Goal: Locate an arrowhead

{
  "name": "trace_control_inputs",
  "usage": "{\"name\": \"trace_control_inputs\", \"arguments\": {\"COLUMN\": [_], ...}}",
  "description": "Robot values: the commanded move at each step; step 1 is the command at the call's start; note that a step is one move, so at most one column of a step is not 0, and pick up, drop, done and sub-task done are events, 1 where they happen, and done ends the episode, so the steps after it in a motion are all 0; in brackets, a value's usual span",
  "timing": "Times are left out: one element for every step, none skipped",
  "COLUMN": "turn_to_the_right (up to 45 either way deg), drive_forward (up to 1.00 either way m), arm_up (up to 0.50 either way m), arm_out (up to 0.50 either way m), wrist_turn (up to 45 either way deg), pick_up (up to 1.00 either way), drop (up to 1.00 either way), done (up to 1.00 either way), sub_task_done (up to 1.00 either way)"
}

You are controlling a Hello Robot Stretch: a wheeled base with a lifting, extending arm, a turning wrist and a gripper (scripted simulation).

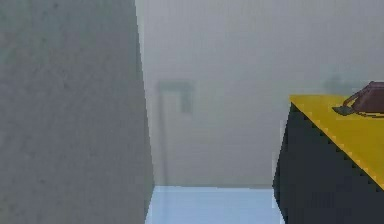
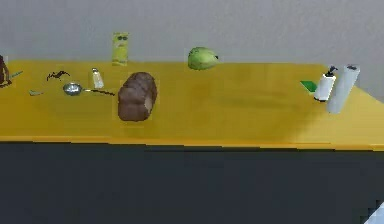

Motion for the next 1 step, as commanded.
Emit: {"name": "trace_control_inputs", "arguments": {"turn_to_the_right": [45.0], "drive_forward": [0.0], "arm_up": [0.0], "arm_out": [0.0], "wrist_turn": [0.0], "pick_up": [0.0], "drop": [0.0], "done": [0.0], "sub_task_done": [0.0]}}
